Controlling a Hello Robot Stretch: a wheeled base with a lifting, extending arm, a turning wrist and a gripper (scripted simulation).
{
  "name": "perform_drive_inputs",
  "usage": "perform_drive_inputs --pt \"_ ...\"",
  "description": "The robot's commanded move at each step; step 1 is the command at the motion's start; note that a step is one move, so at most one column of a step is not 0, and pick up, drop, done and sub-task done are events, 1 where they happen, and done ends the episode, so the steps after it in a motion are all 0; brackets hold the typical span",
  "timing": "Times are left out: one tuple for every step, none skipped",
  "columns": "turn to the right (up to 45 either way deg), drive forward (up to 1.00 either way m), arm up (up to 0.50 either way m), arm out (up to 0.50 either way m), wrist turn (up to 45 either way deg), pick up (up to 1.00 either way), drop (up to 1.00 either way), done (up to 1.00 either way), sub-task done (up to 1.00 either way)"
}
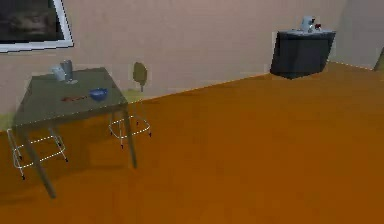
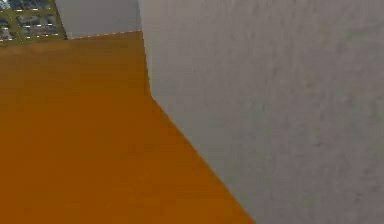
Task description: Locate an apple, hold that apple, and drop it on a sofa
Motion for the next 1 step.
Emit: perform_drive_inputs --pt "36.0 0.00 0.00 0.00 0.0 0.00 0.00 0.00 0.00"
